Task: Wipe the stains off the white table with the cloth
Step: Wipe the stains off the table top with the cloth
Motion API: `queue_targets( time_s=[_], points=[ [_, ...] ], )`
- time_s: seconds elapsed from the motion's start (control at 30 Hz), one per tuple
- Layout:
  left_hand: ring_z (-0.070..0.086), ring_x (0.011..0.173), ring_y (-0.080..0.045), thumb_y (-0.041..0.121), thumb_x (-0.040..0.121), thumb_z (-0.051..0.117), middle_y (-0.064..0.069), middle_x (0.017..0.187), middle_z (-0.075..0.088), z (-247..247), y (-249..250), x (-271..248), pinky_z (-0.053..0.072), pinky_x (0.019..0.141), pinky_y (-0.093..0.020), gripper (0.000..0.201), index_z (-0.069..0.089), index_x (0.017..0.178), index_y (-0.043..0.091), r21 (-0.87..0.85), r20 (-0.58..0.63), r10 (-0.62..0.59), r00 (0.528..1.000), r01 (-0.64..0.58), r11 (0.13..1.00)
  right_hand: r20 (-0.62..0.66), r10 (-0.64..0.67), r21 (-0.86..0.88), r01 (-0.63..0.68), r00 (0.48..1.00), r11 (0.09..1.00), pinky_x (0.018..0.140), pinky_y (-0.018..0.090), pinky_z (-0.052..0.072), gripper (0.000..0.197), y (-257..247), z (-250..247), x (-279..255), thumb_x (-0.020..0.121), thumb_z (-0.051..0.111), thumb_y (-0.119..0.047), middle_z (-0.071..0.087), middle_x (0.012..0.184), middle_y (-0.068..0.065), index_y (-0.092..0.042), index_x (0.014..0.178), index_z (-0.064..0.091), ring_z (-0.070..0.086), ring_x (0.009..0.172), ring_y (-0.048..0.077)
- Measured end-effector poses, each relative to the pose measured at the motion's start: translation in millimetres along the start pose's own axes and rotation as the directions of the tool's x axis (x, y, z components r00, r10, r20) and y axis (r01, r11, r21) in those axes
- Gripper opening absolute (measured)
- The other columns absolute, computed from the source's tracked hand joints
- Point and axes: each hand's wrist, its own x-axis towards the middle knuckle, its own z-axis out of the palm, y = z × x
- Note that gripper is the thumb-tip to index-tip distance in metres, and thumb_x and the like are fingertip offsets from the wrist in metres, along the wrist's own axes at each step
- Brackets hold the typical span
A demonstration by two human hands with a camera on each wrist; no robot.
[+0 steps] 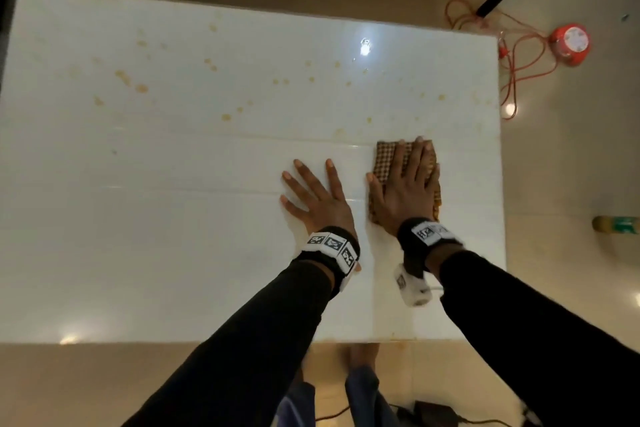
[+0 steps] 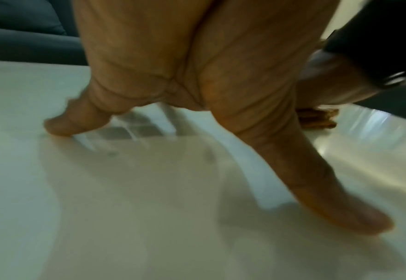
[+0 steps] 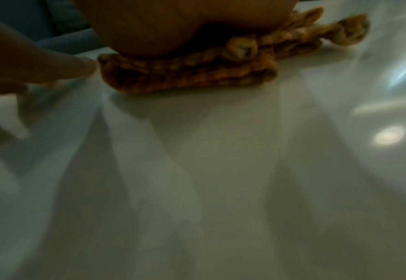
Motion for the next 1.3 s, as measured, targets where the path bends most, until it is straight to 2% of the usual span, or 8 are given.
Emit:
queue_targets(
  time_s=[0.17,0.3,0.43,0.63,0.73,0.93,1.07,1.3],
  points=[
    [-0.006,0.147,-0.057,0.061,0.069,0.081,-0.040,0.158,-0.009,-3,-87,1,0.014,0.125,-0.051,0.141,-0.007,0.154,-0.010,0.108,-0.041,0.342,0.939,-0.336,0.936,0.015,-0.243,0.020,0.243,0.970,0.970,0.127,0.064,0.000,0.085,-104,11,-26,0.099,0.014,-0.058,-0.001,0.170,0.031,-0.004,0.165,0.012,-0.003,0.159,0.047],
    [-0.015,0.152,-0.041,0.059,0.050,0.091,-0.032,0.157,-0.031,-4,-146,-12,0.023,0.124,-0.036,0.165,-0.019,0.153,-0.008,-0.045,-0.011,0.208,0.978,-0.208,0.977,0.068,-0.341,0.024,0.340,0.938,0.940,0.126,0.065,-0.003,0.077,-183,24,-44,0.107,0.015,-0.052,-0.009,0.170,0.030,-0.004,0.165,0.001,-0.009,0.159,0.045],
    [-0.017,0.152,-0.042,0.083,0.038,0.076,-0.034,0.158,-0.025,-6,-154,-14,0.038,0.114,-0.032,0.176,-0.019,0.150,-0.014,0.106,-0.018,0.161,0.987,-0.158,0.982,0.076,-0.489,-0.044,0.493,0.869,0.869,0.128,0.058,0.001,0.083,-118,19,-46,0.103,0.019,-0.061,0.003,0.173,0.022,-0.008,0.166,0.014,-0.001,0.161,0.038],
    [-0.009,0.151,-0.049,0.088,0.036,0.071,-0.041,0.156,-0.018,-16,-143,-12,0.029,0.122,-0.039,0.179,-0.022,0.146,-0.019,0.214,0.036,0.112,0.993,-0.117,0.970,-0.072,-0.011,-0.013,0.010,0.997,1.000,0.128,0.060,0.011,0.082,83,4,-62,0.102,0.023,-0.060,0.004,0.174,0.021,-0.009,0.166,0.014,0.003,0.161,0.038],
    [-0.004,0.149,-0.054,0.090,0.044,0.067,-0.045,0.155,-0.010,-24,-138,-19,0.013,0.125,-0.050,0.174,-0.017,0.144,-0.024,0.311,0.088,0.113,0.990,-0.135,0.941,-0.060,0.167,-0.005,-0.168,0.984,0.986,0.125,0.064,0.014,0.087,67,11,-65,0.102,0.016,-0.061,0.002,0.171,0.030,-0.001,0.165,0.009,0.002,0.159,0.046],
    [0.009,0.147,-0.057,0.001,0.105,0.034,-0.041,0.158,0.007,-37,-127,-6,0.025,0.119,-0.058,0.050,0.022,0.150,-0.017,0.330,0.118,0.071,0.990,-0.107,0.938,0.016,-0.194,0.107,0.191,0.981,0.976,0.128,0.059,-0.007,0.083,-115,53,-133,0.106,0.023,-0.059,-0.011,0.172,0.024,-0.008,0.166,0.000,-0.013,0.160,0.039],
    [0.007,0.146,-0.059,-0.001,0.102,0.030,-0.039,0.158,0.011,-40,-104,12,0.033,0.112,-0.064,0.051,0.026,0.152,-0.009,0.318,0.181,0.006,0.983,-0.064,0.946,0.053,-0.452,-0.032,0.454,0.891,0.891,0.128,0.061,0.008,0.083,-112,64,-172,0.107,0.030,-0.058,-0.007,0.173,0.022,-0.008,0.167,0.002,-0.006,0.161,0.038],
    [0.025,0.145,-0.054,0.019,0.098,0.057,-0.039,0.156,0.022,-24,-72,21,0.026,0.115,-0.065,0.069,0.025,0.152,-0.008,0.124,-0.005,-0.088,0.996,0.088,0.988,-0.102,0.126,0.050,-0.121,0.987,0.991,0.128,0.063,0.011,0.081,92,48,-203,0.103,0.030,-0.056,0.004,0.174,0.020,-0.007,0.166,0.015,0.002,0.162,0.038]
  ],
)
